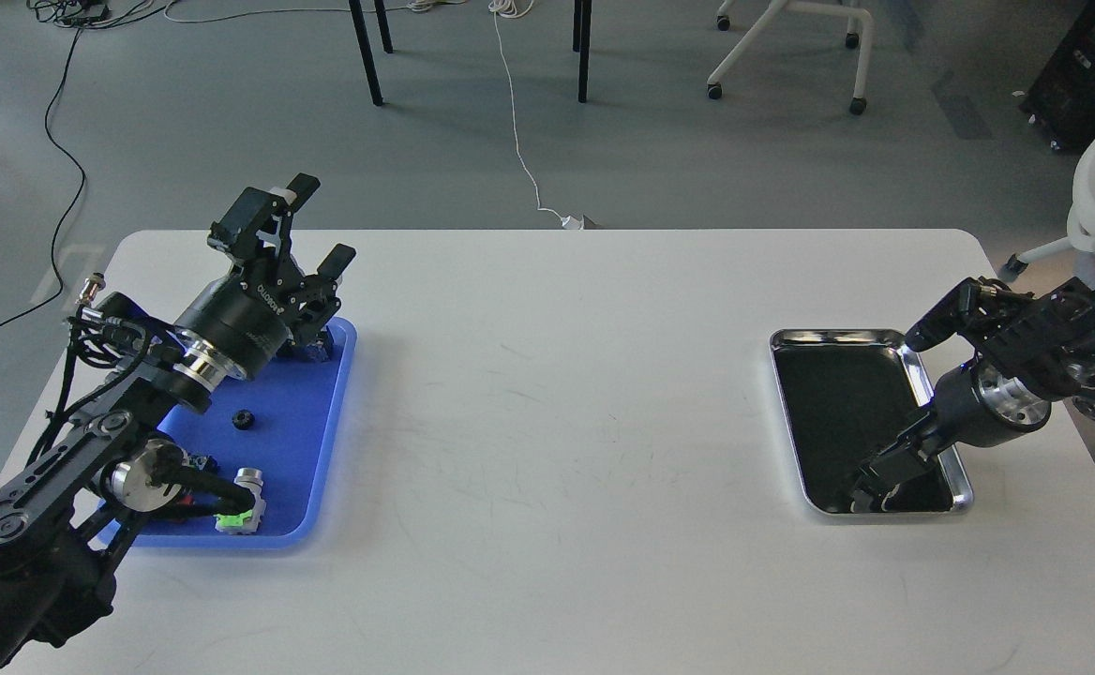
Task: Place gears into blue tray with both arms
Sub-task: 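Grasp a second black gear in the metal tray with the right gripper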
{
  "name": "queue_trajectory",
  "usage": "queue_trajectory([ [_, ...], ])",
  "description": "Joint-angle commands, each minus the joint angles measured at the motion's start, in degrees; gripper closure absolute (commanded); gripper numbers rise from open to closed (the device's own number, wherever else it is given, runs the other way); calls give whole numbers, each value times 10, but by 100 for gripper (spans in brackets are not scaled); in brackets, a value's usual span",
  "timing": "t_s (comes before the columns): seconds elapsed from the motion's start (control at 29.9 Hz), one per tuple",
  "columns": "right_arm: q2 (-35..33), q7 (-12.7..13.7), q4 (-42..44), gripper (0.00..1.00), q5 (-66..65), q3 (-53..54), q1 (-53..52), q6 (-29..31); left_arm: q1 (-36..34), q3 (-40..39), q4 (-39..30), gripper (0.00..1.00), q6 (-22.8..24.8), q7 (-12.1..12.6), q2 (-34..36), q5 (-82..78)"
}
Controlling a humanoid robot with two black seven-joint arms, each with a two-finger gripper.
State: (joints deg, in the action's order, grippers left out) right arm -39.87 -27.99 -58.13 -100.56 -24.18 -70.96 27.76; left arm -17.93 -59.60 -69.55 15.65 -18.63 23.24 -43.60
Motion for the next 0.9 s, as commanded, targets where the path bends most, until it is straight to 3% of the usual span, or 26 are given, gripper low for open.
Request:
queue_trajectory([
  [0.0, 1, 0, 1, 12, 0, -1, 1, -1, 0, 0, -1, 2, 0, 0, 1, 0],
  [0.17, 3, 0, 2, 29, 1, -1, 6, -2, 1, -1, -1, 2, 0, 0, 1, 0],
  [0.6, 18, 0, 21, 32, 2, -1, 16, -9, 1, -2, -2, 2, 0, 0, 1, 0],
  [0.67, 18, 0, 21, 40, 3, -1, 17, -9, 1, -2, -3, 2, 0, 0, 1, 0],
  [0.87, 20, 0, 22, 50, 3, -1, 20, -10, 1, -2, -3, 2, 1, 0, 4, 0],
])
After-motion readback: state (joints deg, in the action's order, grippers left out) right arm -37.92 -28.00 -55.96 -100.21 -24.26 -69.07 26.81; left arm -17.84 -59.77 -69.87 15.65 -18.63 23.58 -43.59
